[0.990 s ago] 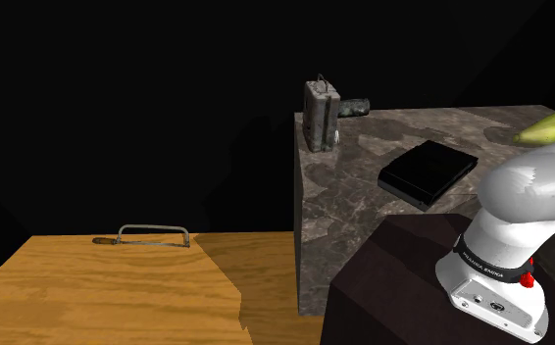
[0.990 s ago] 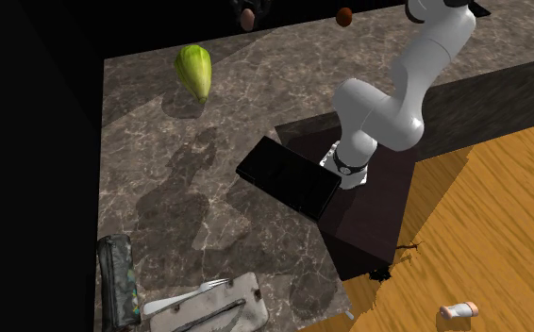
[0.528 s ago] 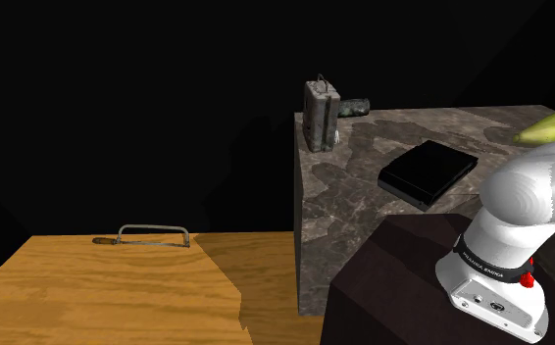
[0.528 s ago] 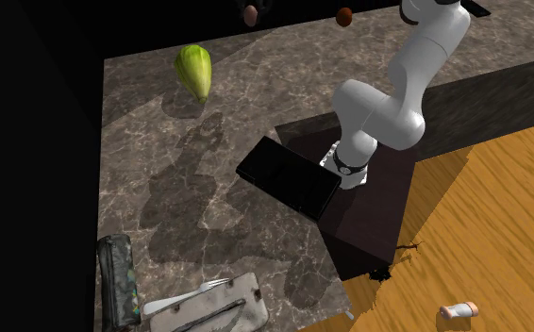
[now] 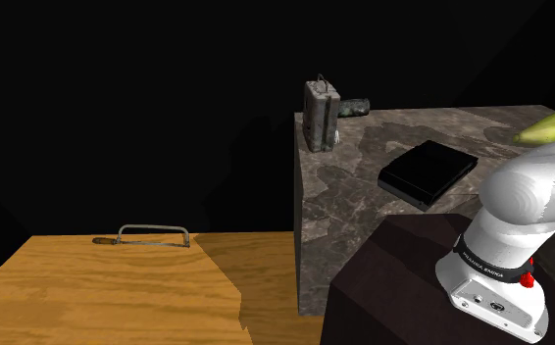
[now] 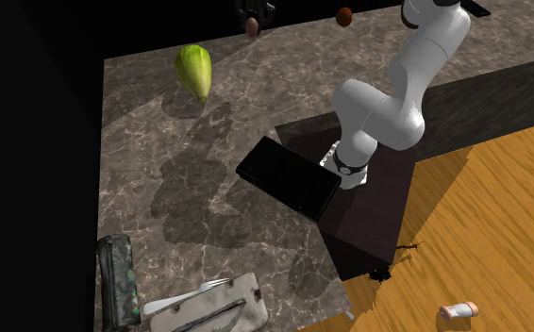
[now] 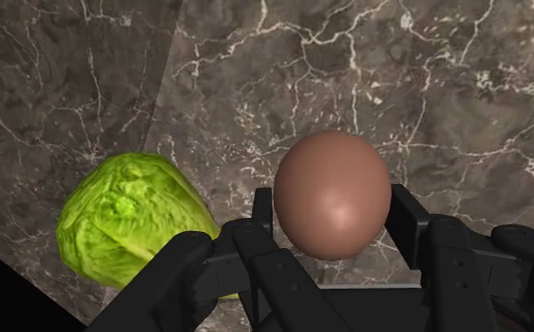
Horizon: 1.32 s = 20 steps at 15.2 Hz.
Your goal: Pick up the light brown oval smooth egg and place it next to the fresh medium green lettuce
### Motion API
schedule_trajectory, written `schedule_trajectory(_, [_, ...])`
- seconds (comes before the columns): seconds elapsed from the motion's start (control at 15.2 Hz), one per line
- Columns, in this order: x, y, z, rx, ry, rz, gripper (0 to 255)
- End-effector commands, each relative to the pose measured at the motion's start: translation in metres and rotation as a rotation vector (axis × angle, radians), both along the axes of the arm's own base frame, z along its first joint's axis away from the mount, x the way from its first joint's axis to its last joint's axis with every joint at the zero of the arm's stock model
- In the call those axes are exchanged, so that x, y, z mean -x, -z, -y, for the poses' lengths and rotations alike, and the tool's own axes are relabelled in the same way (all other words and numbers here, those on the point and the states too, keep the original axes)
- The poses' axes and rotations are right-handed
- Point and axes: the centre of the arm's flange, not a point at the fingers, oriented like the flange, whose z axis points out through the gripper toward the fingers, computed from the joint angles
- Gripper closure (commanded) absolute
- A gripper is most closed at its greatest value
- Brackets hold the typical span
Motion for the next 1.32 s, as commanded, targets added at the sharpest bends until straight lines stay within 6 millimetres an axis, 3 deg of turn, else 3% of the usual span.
schedule_trajectory(0.0, [0.000,0.011,0.001,0.000,0.000,0.000,255])
schedule_trajectory(1.25, [0.000,0.111,0.001,0.000,0.000,0.000,255])
